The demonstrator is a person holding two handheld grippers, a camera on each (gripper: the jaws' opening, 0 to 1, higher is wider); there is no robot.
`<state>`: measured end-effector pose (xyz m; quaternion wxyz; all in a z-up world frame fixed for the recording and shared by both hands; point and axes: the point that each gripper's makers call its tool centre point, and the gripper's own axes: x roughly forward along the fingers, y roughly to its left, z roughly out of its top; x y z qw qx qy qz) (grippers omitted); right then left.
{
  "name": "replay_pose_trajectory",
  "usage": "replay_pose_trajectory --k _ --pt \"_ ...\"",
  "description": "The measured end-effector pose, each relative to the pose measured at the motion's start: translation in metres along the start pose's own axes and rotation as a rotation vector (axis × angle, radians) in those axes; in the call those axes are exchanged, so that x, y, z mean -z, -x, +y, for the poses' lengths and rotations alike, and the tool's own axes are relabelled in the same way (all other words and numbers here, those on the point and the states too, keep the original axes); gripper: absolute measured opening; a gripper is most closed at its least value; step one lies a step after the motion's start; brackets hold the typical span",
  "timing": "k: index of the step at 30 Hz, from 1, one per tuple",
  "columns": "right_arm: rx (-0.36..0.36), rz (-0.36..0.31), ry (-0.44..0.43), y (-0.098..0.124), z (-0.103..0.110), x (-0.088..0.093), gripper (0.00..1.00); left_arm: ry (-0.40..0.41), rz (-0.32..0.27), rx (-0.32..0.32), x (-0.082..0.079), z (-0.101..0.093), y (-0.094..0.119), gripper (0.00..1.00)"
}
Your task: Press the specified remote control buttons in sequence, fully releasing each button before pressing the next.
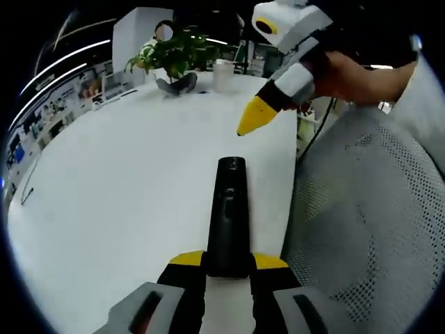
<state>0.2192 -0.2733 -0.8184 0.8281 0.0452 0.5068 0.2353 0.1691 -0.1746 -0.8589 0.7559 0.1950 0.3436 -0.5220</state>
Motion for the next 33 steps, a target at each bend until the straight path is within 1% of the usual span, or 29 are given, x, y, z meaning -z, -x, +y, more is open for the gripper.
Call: replay_pose_trajectory --k 2,3,4,6,7,8,9,10,12,13,14,15,16,18,20,21,24,33 --pt "-0.022 0.011 -0.029 -0.006 -0.004 -0.005 0.0 -0.033 0.005 -0.002 0.0 -0.001 -0.001 0.23" --pt "-0.036 0.03 -0.058 -0.009 -0.004 -0.005 0.0 -0.043 0.007 -0.003 0.0 -0.001 -0.001 0.23" --pt "-0.053 0.06 -0.104 -0.012 -0.006 -0.004 0.0 -0.052 0.006 -0.005 0.0 -0.001 -0.002 0.24" --pt "-0.076 0.084 -0.166 -0.015 -0.01 -0.003 0.0 -0.065 -0.002 -0.01 0.001 -0.001 -0.001 0.24" --pt "-0.077 0.085 -0.179 -0.016 -0.011 -0.003 0.0 -0.074 -0.006 -0.013 0.001 -0.001 -0.001 0.24" --pt "-0.093 0.067 -0.217 -0.016 -0.012 -0.002 0.0 -0.066 -0.01 -0.015 0.0 0.0 -0.001 0.24" --pt "-0.108 0.059 -0.236 -0.016 -0.012 -0.001 0.0 -0.066 -0.012 -0.016 0.001 -0.001 -0.001 0.24" --pt "-0.118 0.058 -0.267 -0.016 -0.013 0.005 0.0 -0.075 -0.015 -0.017 0.0 0.0 -0.001 0.24" --pt "-0.102 0.068 -0.28 -0.018 -0.021 0.019 0.0 -0.066 -0.022 -0.015 0.0 0.001 -0.001 0.24" --pt "-0.079 0.078 -0.306 -0.019 -0.025 0.023 0.0 -0.061 -0.025 -0.013 0.001 0.001 -0.001 0.24" --pt "-0.056 0.107 -0.318 -0.017 -0.029 0.024 0.0 -0.062 -0.028 -0.012 0.001 0.001 -0.001 0.24" --pt "-0.056 0.058 -0.309 -0.017 -0.03 0.014 0.0 -0.062 -0.033 -0.011 0.001 0.001 -0.001 0.24" --pt "-0.068 0.023 -0.316 -0.018 -0.029 0.01 0.0 -0.061 -0.036 -0.009 0.0 0.001 -0.001 0.24" --pt "-0.101 0.062 -0.333 -0.018 -0.023 0.015 0.0 -0.066 -0.035 -0.007 0.0 0.001 -0.002 0.24" --pt "-0.159 0.041 -0.336 -0.019 -0.013 0.01 0.0 -0.074 -0.034 -0.005 -0.001 0.001 -0.002 0.24" --pt "-0.167 0.038 -0.342 -0.019 -0.013 0.01 0.0 -0.074 -0.035 -0.004 -0.001 0.001 -0.002 0.24" --pt "-0.175 0.075 -0.356 -0.023 -0.012 0.016 0.0 -0.075 -0.035 -0.003 -0.001 0.001 -0.002 0.24" --pt "-0.188 0.08 -0.382 -0.022 -0.012 0.018 0.0 -0.077 -0.038 -0.001 -0.001 0.001 -0.002 0.24"
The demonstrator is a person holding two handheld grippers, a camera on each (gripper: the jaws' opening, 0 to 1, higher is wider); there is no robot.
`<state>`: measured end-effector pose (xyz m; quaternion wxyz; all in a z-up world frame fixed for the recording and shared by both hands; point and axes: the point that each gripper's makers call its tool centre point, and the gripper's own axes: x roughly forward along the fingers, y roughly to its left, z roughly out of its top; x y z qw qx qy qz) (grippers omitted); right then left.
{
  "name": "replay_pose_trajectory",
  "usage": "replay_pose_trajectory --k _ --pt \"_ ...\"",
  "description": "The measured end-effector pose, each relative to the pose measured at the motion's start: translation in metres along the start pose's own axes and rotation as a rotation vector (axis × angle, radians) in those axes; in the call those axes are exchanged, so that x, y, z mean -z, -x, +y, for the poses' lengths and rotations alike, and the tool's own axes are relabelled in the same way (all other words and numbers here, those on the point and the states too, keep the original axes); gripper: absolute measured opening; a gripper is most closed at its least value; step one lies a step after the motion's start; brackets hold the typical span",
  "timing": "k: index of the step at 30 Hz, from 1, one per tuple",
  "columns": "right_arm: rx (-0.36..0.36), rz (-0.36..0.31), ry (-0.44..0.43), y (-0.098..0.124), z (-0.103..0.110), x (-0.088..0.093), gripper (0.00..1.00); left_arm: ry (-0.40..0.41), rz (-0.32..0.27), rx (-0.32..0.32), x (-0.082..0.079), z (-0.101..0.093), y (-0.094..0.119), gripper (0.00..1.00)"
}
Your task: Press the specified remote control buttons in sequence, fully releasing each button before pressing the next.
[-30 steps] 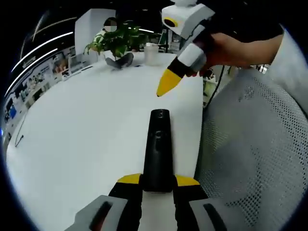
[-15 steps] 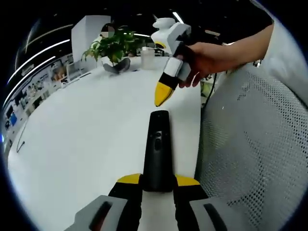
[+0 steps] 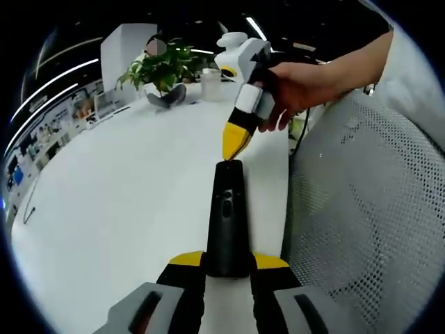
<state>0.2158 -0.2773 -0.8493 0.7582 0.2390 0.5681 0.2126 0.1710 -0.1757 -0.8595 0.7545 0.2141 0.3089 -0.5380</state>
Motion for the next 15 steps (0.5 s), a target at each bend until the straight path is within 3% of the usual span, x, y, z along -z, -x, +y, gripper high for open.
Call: replay_pose_trajectory --k 12,15 --pt "-0.004 0.008 -0.002 -0.0015 0.0025 0.0029 0.0 0.0 -0.007 0.004 0.0003 0.0004 -0.0002 0.24" --pt "0.02 0.014 0.065 -0.0017 0.0022 0.0047 0.0 0.002 -0.009 0.004 0.0003 0.0003 -0.0001 0.24"
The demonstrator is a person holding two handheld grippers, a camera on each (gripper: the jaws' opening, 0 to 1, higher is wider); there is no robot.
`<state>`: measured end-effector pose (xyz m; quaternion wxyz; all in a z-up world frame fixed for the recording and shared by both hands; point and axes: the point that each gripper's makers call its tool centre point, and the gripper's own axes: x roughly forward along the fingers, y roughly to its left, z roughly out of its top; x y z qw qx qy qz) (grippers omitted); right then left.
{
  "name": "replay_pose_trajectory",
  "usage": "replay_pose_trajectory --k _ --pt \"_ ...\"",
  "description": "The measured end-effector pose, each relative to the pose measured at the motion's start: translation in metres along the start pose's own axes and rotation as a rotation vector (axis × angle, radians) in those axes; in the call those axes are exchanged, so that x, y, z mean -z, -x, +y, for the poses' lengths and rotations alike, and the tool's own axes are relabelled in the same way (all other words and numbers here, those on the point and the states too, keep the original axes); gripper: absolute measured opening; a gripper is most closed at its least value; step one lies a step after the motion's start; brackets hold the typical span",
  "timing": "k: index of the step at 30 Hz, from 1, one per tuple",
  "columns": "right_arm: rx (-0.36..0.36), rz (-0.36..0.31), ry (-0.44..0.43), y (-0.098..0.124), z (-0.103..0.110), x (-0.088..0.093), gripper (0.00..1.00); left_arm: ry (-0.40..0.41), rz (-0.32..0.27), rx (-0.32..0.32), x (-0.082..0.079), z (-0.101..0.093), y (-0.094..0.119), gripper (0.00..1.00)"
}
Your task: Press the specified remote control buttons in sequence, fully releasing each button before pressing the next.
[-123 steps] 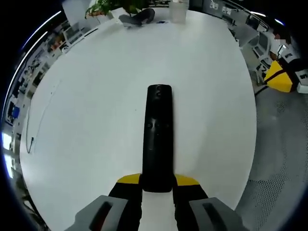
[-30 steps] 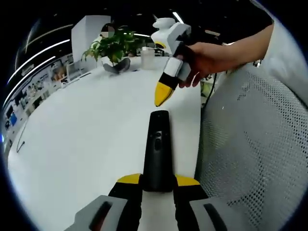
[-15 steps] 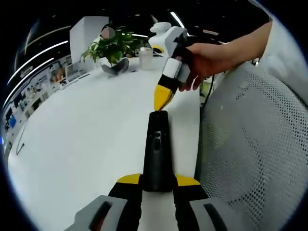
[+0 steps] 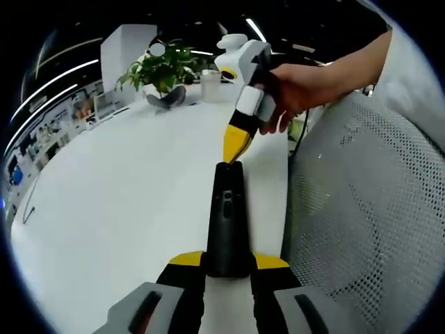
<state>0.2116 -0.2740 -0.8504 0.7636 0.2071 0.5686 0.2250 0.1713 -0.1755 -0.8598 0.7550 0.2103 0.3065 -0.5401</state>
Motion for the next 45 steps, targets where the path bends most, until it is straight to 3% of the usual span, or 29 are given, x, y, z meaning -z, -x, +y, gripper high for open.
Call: replay_pose_trajectory --k 8,15,20,26,30,45 --pt "0.058 -0.007 0.076 -0.002 0.001 -0.002 0.0 0.001 -0.005 0.003 -0.001 0.0 0.0 0.24" --pt "0.046 -0.018 0.035 -0.002 0.0 -0.002 0.0 -0.002 -0.007 0.003 -0.001 0.0 0.0 0.24" --pt "-0.005 -0.022 -0.085 0.0 -0.001 -0.004 0.0 -0.007 -0.007 0.004 -0.001 0.0 0.0 0.24" --pt "-0.005 -0.057 -0.079 0.001 -0.001 -0.009 0.0 -0.007 -0.01 0.003 -0.001 0.0 0.0 0.24" --pt "-0.068 -0.031 -0.109 -0.001 0.008 -0.005 0.0 -0.006 -0.01 0.003 -0.001 0.0 0.0 0.25" --pt "-0.076 0.008 -0.133 -0.005 0.008 0.002 0.0 -0.002 -0.014 0.001 -0.001 -0.001 0.0 0.25"
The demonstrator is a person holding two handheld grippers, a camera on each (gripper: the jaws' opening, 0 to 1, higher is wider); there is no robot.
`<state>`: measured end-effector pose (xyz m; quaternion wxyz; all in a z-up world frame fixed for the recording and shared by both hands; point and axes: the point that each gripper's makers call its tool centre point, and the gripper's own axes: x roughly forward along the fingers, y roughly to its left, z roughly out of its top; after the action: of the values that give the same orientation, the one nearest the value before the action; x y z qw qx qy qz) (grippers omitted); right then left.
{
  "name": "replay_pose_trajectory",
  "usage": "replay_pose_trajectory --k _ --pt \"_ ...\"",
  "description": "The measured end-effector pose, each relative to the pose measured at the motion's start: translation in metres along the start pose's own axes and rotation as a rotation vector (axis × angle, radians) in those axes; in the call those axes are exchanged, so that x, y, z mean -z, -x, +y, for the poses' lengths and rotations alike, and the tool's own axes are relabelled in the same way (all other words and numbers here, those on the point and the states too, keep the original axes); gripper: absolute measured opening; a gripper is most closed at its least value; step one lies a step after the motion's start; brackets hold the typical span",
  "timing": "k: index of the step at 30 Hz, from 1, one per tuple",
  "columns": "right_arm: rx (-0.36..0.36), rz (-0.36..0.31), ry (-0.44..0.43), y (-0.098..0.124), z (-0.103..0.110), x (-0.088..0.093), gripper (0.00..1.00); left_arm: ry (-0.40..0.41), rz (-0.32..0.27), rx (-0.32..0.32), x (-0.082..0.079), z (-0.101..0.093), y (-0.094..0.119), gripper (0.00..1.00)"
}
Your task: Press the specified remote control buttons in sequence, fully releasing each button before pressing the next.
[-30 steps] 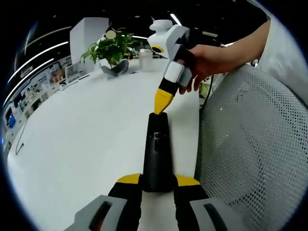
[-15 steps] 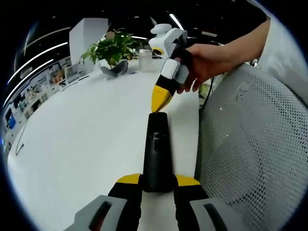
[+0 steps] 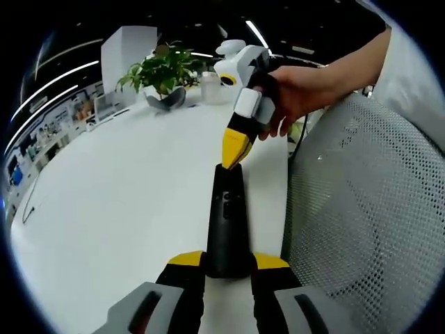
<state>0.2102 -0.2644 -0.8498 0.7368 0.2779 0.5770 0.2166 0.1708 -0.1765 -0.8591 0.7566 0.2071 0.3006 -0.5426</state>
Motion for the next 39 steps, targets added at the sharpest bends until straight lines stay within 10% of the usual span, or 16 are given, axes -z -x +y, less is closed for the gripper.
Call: replay_pose_trajectory --k 18,39 --pt "0.082 -0.009 0.179 -0.001 0.002 0.001 0.0 0.002 -0.012 0.001 -0.001 0.001 -0.001 0.25" --pt "-0.004 0.074 0.09 -0.004 0.009 0.012 0.0 -0.016 -0.01 0.025 -0.002 -0.004 -0.001 0.24"
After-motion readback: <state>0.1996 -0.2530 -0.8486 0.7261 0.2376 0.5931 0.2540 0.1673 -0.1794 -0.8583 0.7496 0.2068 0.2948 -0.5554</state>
